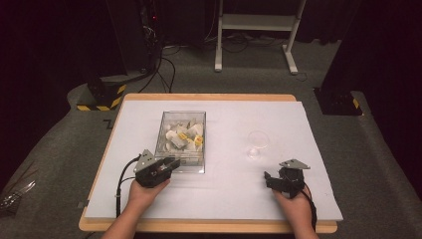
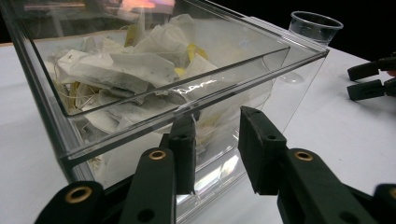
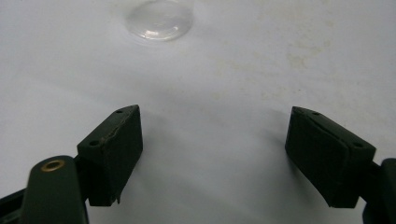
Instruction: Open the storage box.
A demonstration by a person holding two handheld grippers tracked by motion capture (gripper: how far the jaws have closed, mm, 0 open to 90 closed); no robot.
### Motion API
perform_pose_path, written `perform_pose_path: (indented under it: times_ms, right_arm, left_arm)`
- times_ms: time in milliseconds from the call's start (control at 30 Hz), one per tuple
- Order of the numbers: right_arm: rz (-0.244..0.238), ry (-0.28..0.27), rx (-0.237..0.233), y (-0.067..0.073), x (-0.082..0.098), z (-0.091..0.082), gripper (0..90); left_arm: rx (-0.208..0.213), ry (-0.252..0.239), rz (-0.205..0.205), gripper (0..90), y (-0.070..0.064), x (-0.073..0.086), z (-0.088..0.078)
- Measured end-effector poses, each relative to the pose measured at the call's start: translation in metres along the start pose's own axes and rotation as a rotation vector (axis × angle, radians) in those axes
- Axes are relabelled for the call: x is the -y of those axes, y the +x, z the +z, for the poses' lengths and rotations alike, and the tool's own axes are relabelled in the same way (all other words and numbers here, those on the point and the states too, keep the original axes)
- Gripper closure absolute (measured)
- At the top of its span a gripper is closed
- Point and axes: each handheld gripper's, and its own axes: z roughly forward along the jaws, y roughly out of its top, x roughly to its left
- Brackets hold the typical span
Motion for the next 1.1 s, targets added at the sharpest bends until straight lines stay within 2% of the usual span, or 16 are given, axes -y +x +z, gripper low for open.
perform_pose_path:
  times_ms: [100,400,800,1100]
  right_arm:
    - [0.000,0.000,0.000,0.000,0.000,0.000,19.2]
    - [-0.003,-0.003,0.002,0.000,0.000,0.000,19.4]
    - [0.000,-0.002,0.002,0.000,0.000,0.000,19.5]
    - [-0.001,-0.002,0.002,0.000,0.000,0.000,19.5]
  left_arm:
    - [0.001,0.005,0.019,67.8,0.000,0.000,-0.001]
    - [0.021,0.010,0.019,69.4,0.000,0.001,-0.005]
    - [0.025,0.020,0.043,70.2,-0.004,0.003,-0.011]
    - [0.038,0.018,0.036,70.7,-0.010,0.008,-0.019]
